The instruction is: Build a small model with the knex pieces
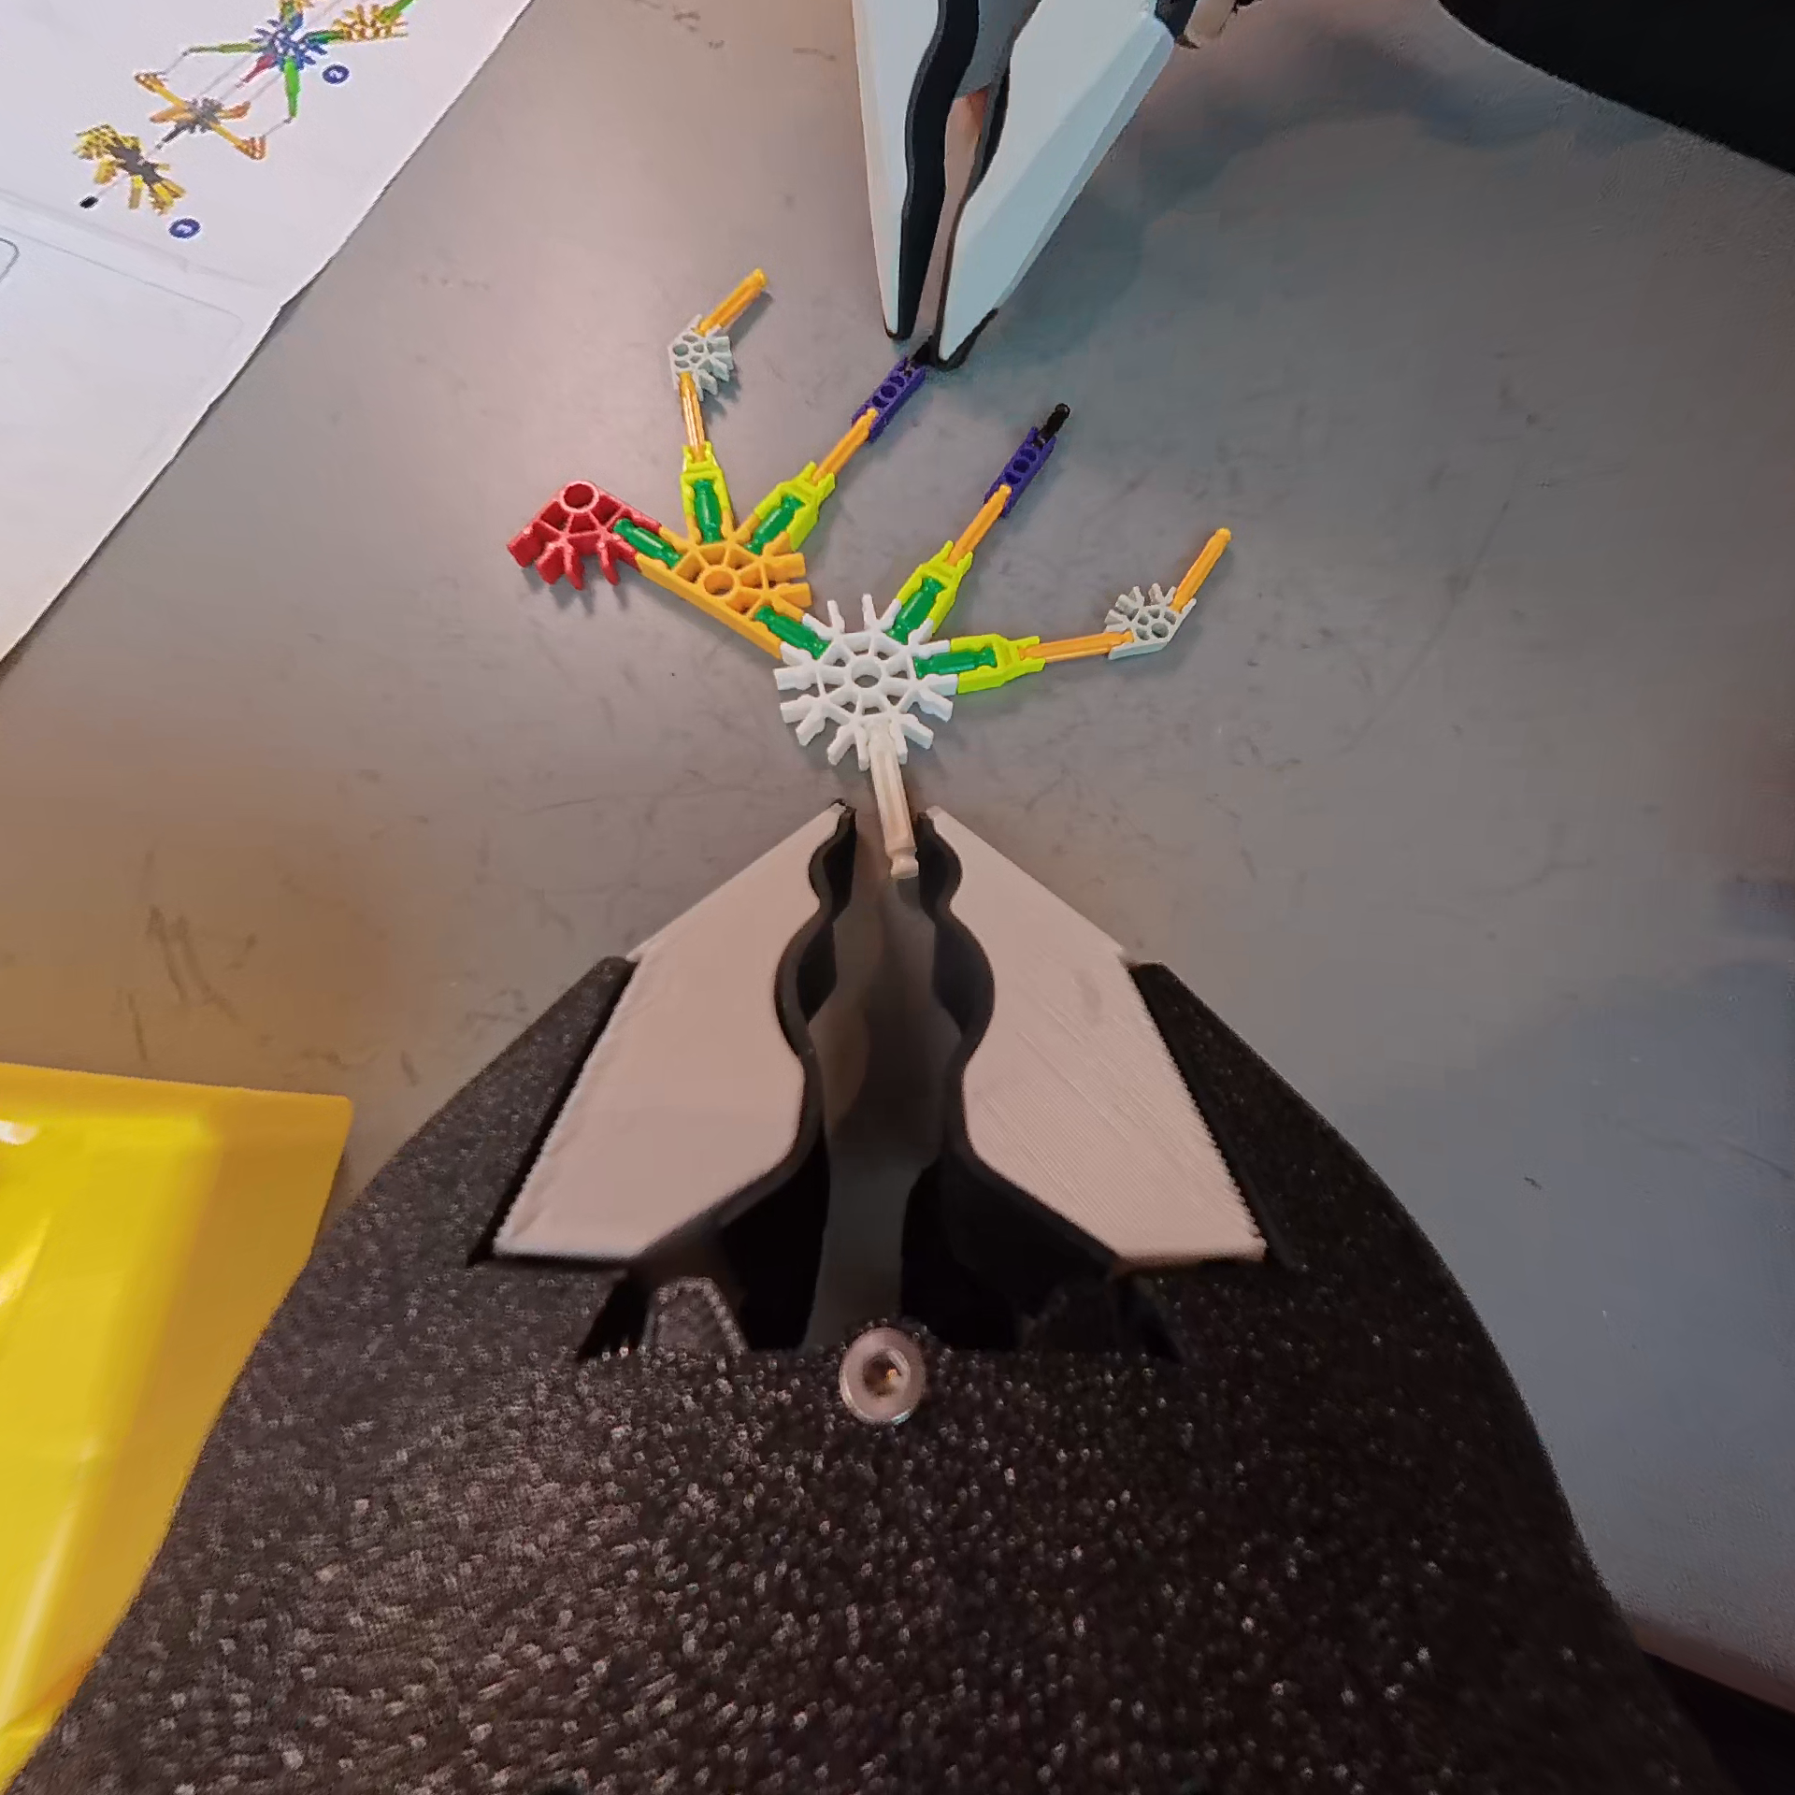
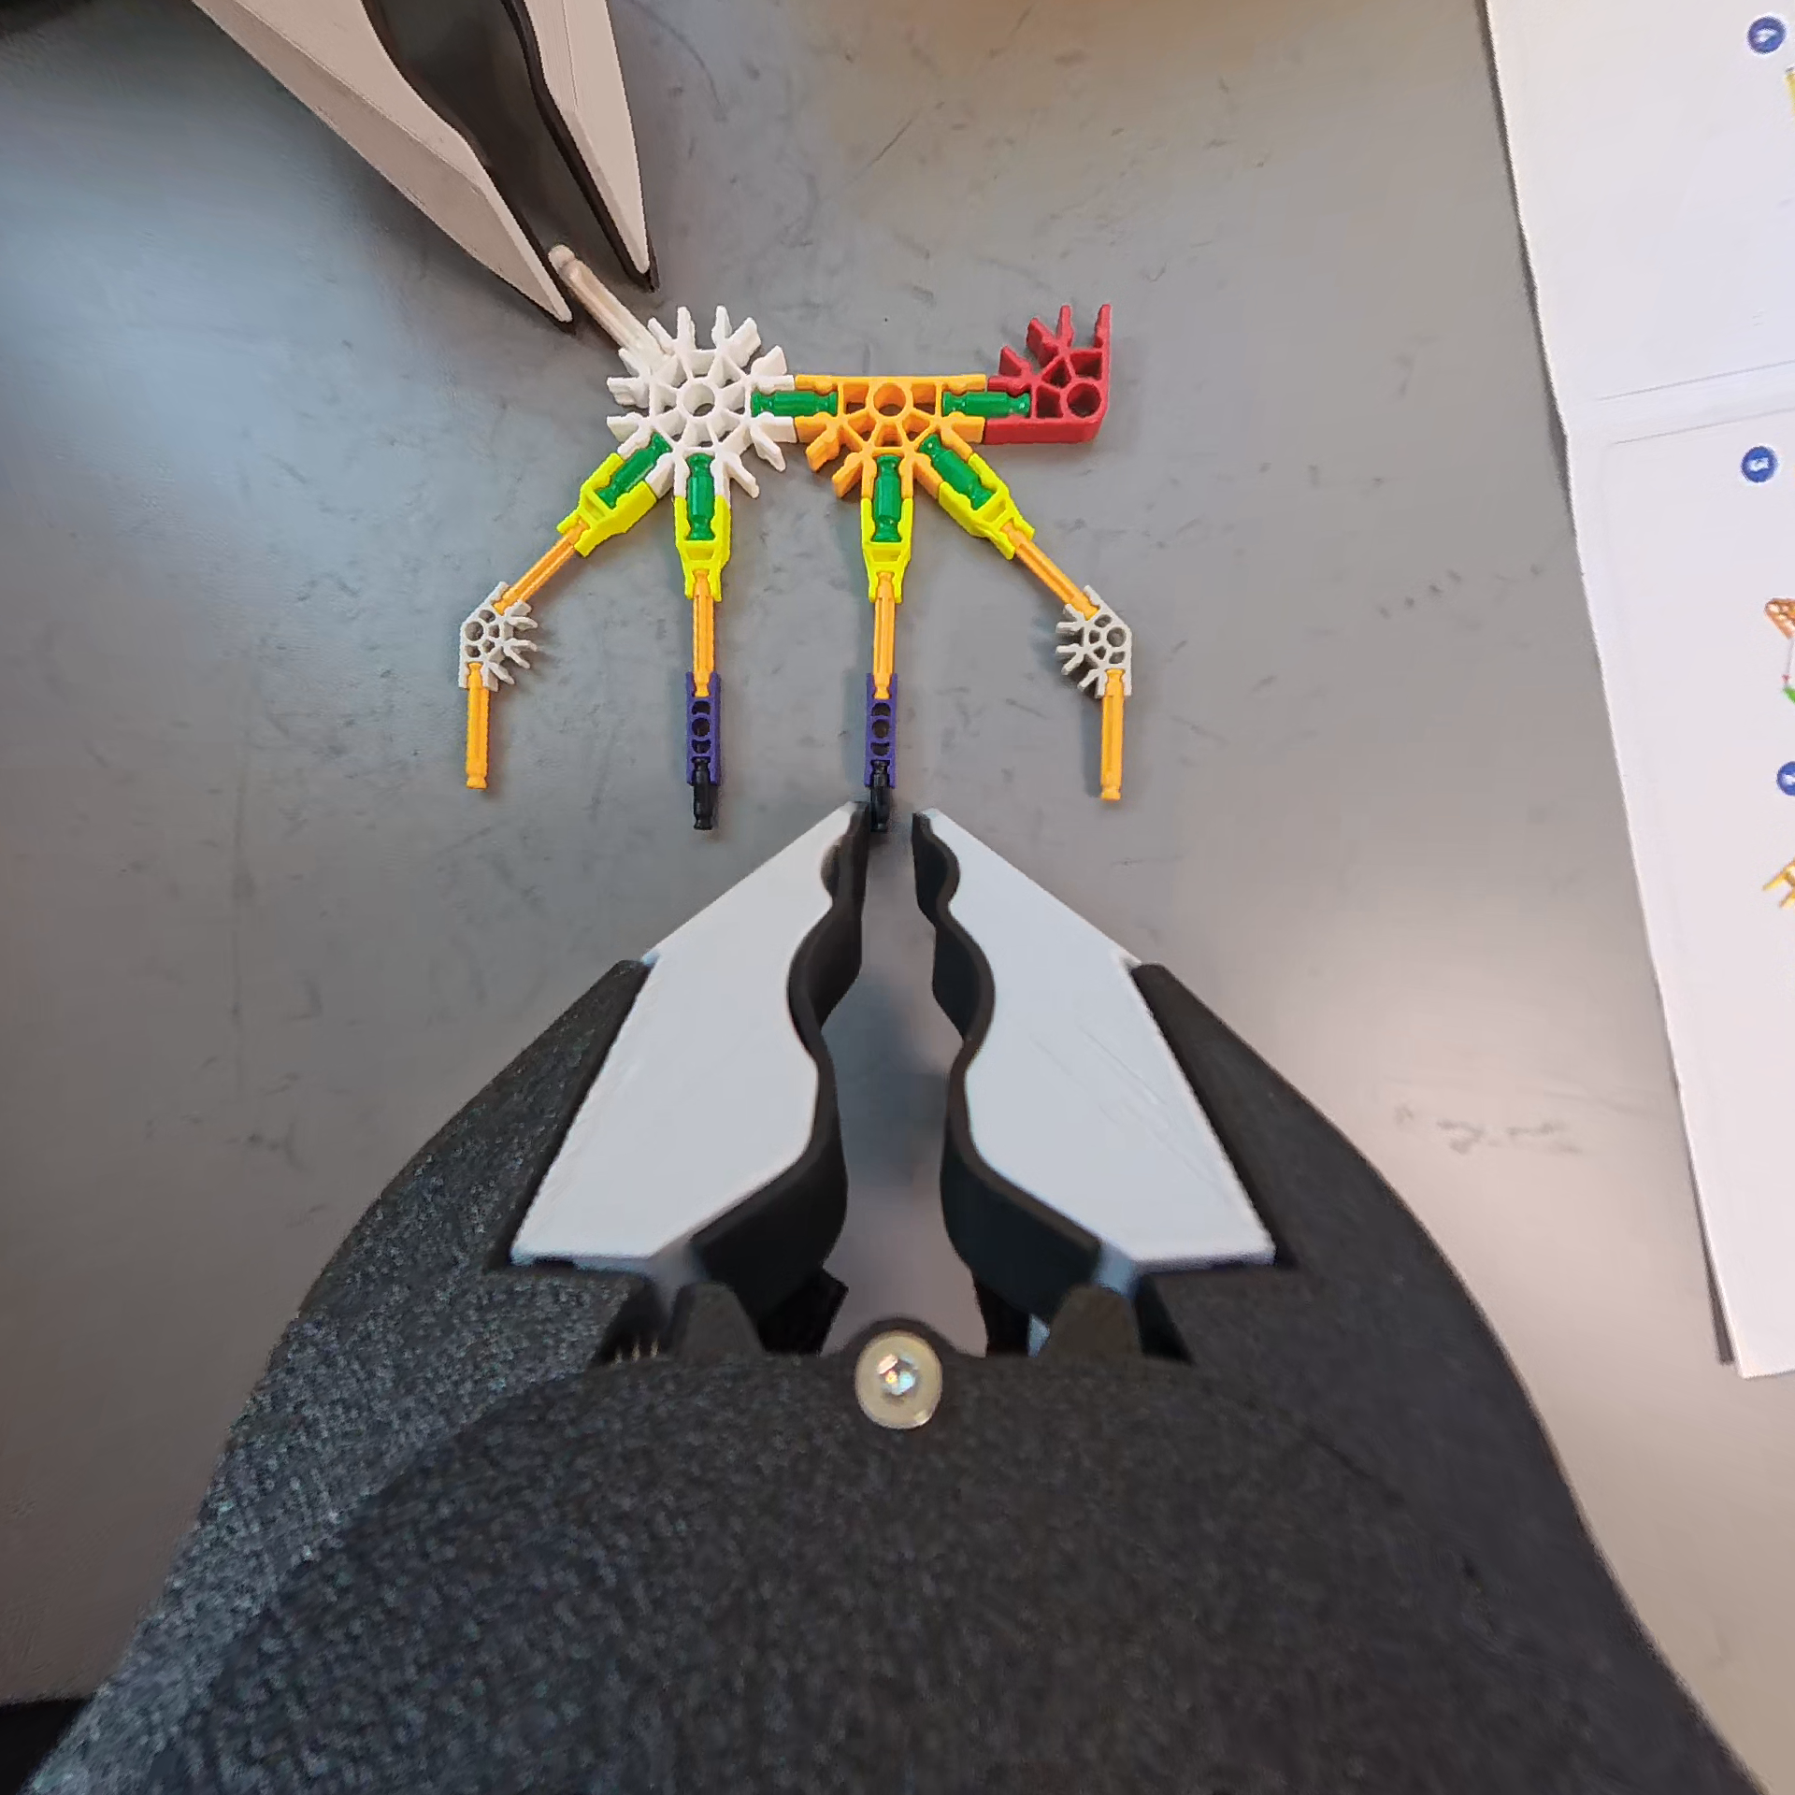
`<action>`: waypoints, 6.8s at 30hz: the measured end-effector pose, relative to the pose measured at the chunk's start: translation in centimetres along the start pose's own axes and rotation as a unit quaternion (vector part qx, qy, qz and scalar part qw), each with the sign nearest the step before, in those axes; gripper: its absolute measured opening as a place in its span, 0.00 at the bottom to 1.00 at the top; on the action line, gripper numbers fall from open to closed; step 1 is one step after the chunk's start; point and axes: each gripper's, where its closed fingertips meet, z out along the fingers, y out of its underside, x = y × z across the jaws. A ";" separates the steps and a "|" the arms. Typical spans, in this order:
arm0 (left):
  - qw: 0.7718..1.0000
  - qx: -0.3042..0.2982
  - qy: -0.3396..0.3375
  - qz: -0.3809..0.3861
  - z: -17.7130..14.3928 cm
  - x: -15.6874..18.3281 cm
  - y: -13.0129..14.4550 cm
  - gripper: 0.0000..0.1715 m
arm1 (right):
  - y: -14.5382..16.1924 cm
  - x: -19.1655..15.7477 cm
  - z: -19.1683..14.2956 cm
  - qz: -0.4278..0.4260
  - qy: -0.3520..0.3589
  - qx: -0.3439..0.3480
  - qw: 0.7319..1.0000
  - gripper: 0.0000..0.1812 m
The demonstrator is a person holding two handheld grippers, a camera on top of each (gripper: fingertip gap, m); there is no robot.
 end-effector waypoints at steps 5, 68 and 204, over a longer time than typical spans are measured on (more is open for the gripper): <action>1.000 0.005 -0.001 -0.005 0.1 -0.2 -0.1 0.07 | 0.1 -0.2 -0.1 0.003 0.002 0.005 1.000 0.01; 0.998 0.050 0.025 0.042 0.6 3.1 -3.0 0.12 | 1.7 -1.5 -1.3 -0.022 -0.027 -0.002 0.999 0.06; 0.927 0.238 -0.290 -0.006 -7.1 -8.3 -6.4 0.21 | -11.1 31.4 -19.4 0.153 0.402 0.504 0.749 0.01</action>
